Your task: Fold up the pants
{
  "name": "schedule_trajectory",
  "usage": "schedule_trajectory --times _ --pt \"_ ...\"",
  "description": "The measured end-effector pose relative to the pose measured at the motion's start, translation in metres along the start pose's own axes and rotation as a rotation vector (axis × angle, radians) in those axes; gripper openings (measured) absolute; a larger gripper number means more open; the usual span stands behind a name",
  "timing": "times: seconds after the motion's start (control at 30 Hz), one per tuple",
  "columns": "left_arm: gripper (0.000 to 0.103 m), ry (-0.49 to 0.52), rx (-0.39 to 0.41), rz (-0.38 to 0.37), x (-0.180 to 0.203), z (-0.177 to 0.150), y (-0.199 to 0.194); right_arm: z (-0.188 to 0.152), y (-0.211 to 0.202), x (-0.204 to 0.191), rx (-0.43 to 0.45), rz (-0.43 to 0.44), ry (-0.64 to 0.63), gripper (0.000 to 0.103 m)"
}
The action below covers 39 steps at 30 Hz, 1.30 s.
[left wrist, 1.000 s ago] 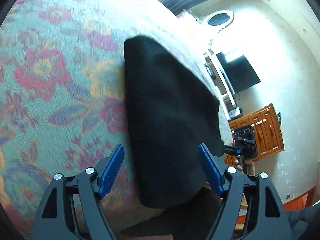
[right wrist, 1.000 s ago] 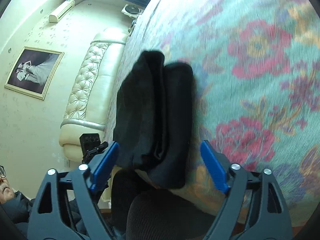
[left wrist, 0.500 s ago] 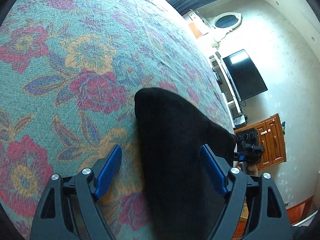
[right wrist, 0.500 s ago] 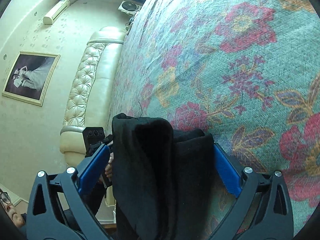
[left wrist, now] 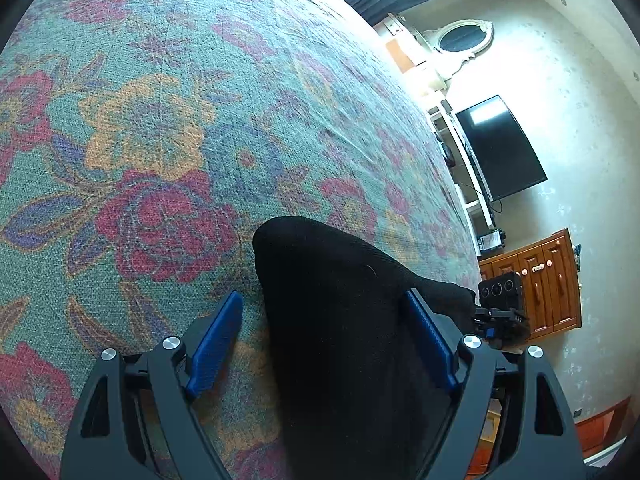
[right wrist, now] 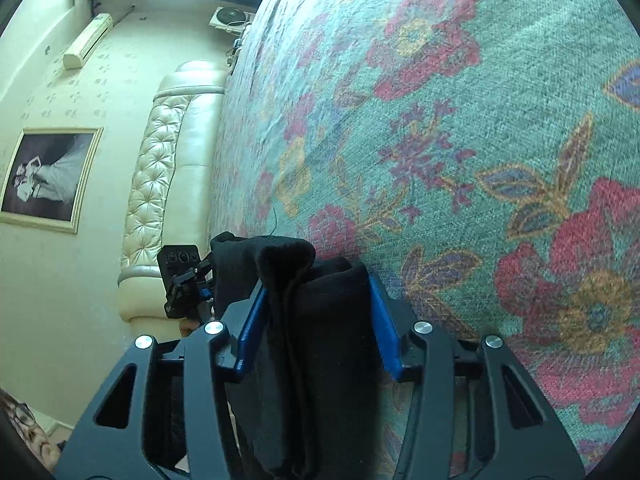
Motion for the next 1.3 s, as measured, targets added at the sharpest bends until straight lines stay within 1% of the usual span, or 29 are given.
schedule_trajectory --times 0.07,0.1,0.13,0.17,0.2,0.23,0.3,0.37,0.43,0.53,0.6,0.63,0.67,0.7,0.73,0.77,0.83,0.93,1.07,1.1,1.13,1.2,1.27,1.3 --pt "0.08 -0.002 -0.004 -0.002 -0.001 0.001 0.001 -0.001 -0.005 0.002 -0.006 0.034 0.012 0.055" --pt "0.08 -0.004 -0.006 -0.005 0.0 0.001 0.001 0.0 -0.011 0.006 0.014 0.033 0.025 0.057" --pt "0.08 -0.005 -0.009 -0.007 -0.001 0.001 0.001 0.003 -0.019 0.011 0.047 0.032 0.047 0.062" --pt "0.08 -0.005 -0.012 -0.008 -0.001 0.001 0.002 0.006 -0.026 0.015 0.07 0.051 0.076 0.067" --pt "0.08 -0.008 -0.015 -0.007 -0.002 0.003 0.003 0.007 -0.03 0.018 0.077 0.081 0.103 0.068" --pt "0.08 -0.008 -0.018 -0.005 -0.002 0.004 0.004 0.009 -0.03 0.02 0.075 0.105 0.118 0.071" --pt "0.08 -0.003 -0.024 0.001 -0.002 0.004 0.005 0.012 -0.026 0.018 0.059 0.096 0.112 0.076" --pt "0.08 0.0 -0.026 0.007 -0.001 0.005 0.006 0.014 -0.018 0.006 0.03 0.081 0.061 0.095" --pt "0.081 0.003 -0.026 0.012 0.0 0.006 0.008 0.016 -0.009 -0.007 -0.006 0.045 0.006 0.101" --pt "0.081 0.017 -0.026 0.023 0.001 0.006 0.01 0.018 0.008 -0.017 -0.041 -0.029 -0.035 0.101" --pt "0.081 0.027 -0.022 0.029 0.002 0.004 0.01 0.02 0.01 -0.022 -0.043 -0.024 -0.039 0.101" --pt "0.081 0.032 -0.021 0.031 0.003 0.004 0.011 0.019 0.012 -0.022 -0.044 -0.03 -0.045 0.099" --pt "0.081 0.037 -0.02 0.031 0.004 0.004 0.011 0.018 0.012 -0.021 -0.045 -0.053 -0.055 0.089" --pt "0.081 0.043 -0.02 0.03 0.004 0.003 0.011 0.018 0.013 -0.018 -0.041 -0.091 -0.06 0.073" --pt "0.081 0.049 -0.02 0.03 0.004 0.003 0.011 0.018 0.013 -0.01 -0.045 -0.106 -0.04 0.041" --pt "0.081 0.056 -0.022 0.032 0.004 0.003 0.013 0.017 0.017 -0.007 -0.043 -0.083 -0.003 0.037" --pt "0.081 0.074 -0.02 0.041 0.006 0.0 0.013 0.016 0.016 -0.002 -0.025 -0.054 -0.002 0.033" --pt "0.081 0.104 -0.011 0.056 0.008 -0.002 0.014 0.016 0.015 0.0 -0.007 -0.035 -0.007 0.031" --pt "0.08 0.17 -0.001 0.081 0.009 -0.008 0.016 0.018 0.015 0.002 -0.003 -0.007 -0.005 0.031" --pt "0.075 0.184 0.005 0.095 0.009 -0.009 0.015 0.019 0.014 0.002 0.0 -0.005 -0.003 0.031" --pt "0.072 0.193 0.008 0.107 0.008 -0.009 0.015 0.019 0.014 0.003 0.002 -0.003 -0.005 0.031" --pt "0.064 0.21 0.011 0.116 0.008 -0.008 0.014 0.019 0.014 0.004 0.005 0.003 -0.005 0.03" --pt "0.059 0.216 0.014 0.116 0.007 -0.008 0.013 0.02 0.014 0.006 0.008 0.007 -0.003 0.03" --pt "0.059 0.217 0.017 0.115 0.007 -0.008 0.014 0.02 0.014 0.006 0.007 0.007 -0.002 0.03"
Point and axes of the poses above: each gripper's, at about its wrist camera, not at the fingertips, and y roughly the way its jaws point, x to its right, z to its top, the point moved 8 cm from there along y, roughly the way its jaws point, and after that the axes turned 11 degrees about -z, right-handed, at the moved point
